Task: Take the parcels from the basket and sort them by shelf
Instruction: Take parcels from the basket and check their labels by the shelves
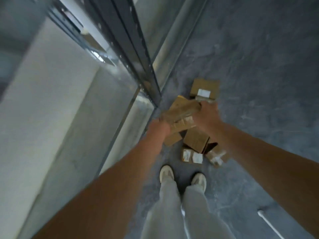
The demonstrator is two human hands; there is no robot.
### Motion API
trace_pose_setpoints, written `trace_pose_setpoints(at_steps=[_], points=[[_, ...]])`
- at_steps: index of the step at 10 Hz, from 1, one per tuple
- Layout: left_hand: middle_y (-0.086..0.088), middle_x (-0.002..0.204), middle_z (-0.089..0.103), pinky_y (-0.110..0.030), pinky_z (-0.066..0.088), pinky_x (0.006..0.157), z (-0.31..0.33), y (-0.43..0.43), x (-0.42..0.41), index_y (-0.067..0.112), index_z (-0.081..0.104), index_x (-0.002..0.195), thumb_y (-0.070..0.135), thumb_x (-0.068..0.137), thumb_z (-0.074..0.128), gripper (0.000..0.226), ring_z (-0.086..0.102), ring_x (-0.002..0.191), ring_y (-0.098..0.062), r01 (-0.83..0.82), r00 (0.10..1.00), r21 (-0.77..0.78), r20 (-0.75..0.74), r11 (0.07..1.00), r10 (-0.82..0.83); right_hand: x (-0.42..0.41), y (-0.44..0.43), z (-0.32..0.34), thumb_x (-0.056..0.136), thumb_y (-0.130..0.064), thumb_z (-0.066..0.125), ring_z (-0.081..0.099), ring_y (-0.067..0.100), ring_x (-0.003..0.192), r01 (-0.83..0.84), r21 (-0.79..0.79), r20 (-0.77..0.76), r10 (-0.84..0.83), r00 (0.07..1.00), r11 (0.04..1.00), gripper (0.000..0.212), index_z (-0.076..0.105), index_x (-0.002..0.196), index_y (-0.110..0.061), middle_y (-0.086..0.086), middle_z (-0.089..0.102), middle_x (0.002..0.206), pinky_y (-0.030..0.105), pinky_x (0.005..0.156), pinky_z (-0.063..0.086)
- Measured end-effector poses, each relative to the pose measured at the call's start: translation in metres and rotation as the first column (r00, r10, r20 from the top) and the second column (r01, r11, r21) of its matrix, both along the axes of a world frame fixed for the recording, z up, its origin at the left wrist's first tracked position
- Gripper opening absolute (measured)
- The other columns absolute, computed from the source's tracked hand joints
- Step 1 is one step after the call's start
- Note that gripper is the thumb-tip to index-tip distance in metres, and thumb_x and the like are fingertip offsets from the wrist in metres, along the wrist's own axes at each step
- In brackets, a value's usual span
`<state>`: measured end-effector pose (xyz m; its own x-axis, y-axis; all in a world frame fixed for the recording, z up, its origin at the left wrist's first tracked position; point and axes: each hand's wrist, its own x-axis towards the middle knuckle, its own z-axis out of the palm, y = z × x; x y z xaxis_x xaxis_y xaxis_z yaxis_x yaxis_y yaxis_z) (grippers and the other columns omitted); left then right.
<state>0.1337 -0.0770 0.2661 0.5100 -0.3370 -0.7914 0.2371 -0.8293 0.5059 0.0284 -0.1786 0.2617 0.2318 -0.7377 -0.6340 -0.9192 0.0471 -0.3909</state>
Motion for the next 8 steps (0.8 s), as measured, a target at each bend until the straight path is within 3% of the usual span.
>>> trace_pose_setpoints(at_steps=[1,2,3,4,5,6,7,8], points=[[-0.006,0.062,0.037,-0.026,0.027,0.053,0.114,-0.035,0.006,-0.012,0.058,0.091,-0.007,0.079,0.043,0.02,0.038,0.057,-0.022,0.03,0.997,-0.178,0.077,0.983,-0.017,-0.02,-0.041,0.135,0.096,-0.013,0.041,0.052,0.03,0.098,0.149,-0.064,0.241,-0.13,0.962,0.987,0.031,0.056,0.121,-0.002,0.018,0.05,0.125,0.017,0.064,0.048],[-0.012,0.07,0.043,-0.033,0.04,0.07,0.222,-0.062,0.008,0.018,0.051,0.064,0.01,0.064,0.046,0.01,0.045,0.071,-0.019,0.068,0.988,-0.416,0.153,0.907,-0.004,-0.036,-0.07,0.248,0.1,-0.019,0.037,0.056,0.03,0.091,0.172,-0.148,0.378,-0.105,0.92,0.974,0.025,0.057,0.1,-0.004,0.019,0.057,0.1,0.026,0.069,0.048],[-0.009,0.075,0.053,-0.041,0.047,0.083,0.311,-0.063,0.001,0.021,0.059,0.065,0.018,0.055,0.049,0.014,0.054,0.08,-0.023,0.043,0.977,-0.543,0.197,0.838,0.077,-0.049,-0.079,0.339,0.103,-0.032,0.034,0.06,0.042,0.107,0.237,-0.196,0.531,-0.101,0.842,0.951,0.043,0.057,0.111,0.004,0.027,0.06,0.113,0.052,0.095,0.05],[-0.005,0.087,0.066,-0.047,0.051,0.094,0.384,-0.053,-0.01,0.021,0.065,0.074,0.031,0.066,0.053,0.017,0.064,0.095,-0.031,0.063,0.951,-0.626,0.275,0.777,0.145,-0.056,-0.073,0.406,0.101,-0.041,0.04,0.064,0.039,0.098,0.329,-0.198,0.668,-0.118,0.734,0.923,0.038,0.051,0.095,-0.005,0.017,0.059,0.097,0.058,0.083,0.055],[-0.008,0.099,0.069,-0.048,0.052,0.097,0.431,-0.033,-0.019,0.024,0.066,0.083,0.044,0.082,0.06,0.021,0.066,0.1,-0.027,-0.007,0.931,-0.711,0.253,0.703,0.265,-0.06,-0.067,0.447,0.098,-0.037,0.053,0.064,0.033,0.088,0.298,-0.186,0.714,-0.08,0.696,0.936,0.031,0.042,0.079,-0.016,0.006,0.051,0.082,0.052,0.071,0.059],[-0.003,0.094,0.069,-0.019,0.053,0.074,0.459,-0.007,-0.019,0.022,0.067,0.089,0.04,0.089,0.067,0.018,0.066,0.089,-0.016,0.043,0.867,-0.753,0.355,0.657,0.35,-0.056,-0.061,0.474,0.097,-0.025,0.06,0.062,0.022,0.084,0.197,-0.123,0.78,-0.028,0.625,0.973,0.016,0.048,0.099,-0.014,0.008,0.056,0.099,0.034,0.051,0.057],[0.001,0.096,0.067,-0.013,0.049,0.07,0.483,0.029,-0.014,0.015,0.067,0.099,0.023,0.084,0.075,0.018,0.064,0.09,-0.011,0.083,0.809,-0.755,0.432,0.65,0.398,-0.054,-0.046,0.481,0.091,-0.018,0.068,0.065,0.023,0.087,0.065,-0.105,0.811,0.047,0.583,0.992,0.031,0.051,0.116,-0.013,0.009,0.06,0.104,0.032,0.065,0.056],[-0.006,0.104,0.069,-0.02,0.053,0.078,0.498,0.068,-0.008,0.008,0.065,0.106,0.0,0.08,0.074,0.028,0.065,0.098,-0.016,0.125,0.807,-0.754,0.455,0.645,0.376,-0.046,-0.026,0.482,0.084,0.002,0.07,0.064,0.023,0.088,-0.068,-0.16,0.758,0.167,0.63,0.985,0.041,0.055,0.121,-0.01,0.007,0.064,0.094,0.041,0.08,0.056]])
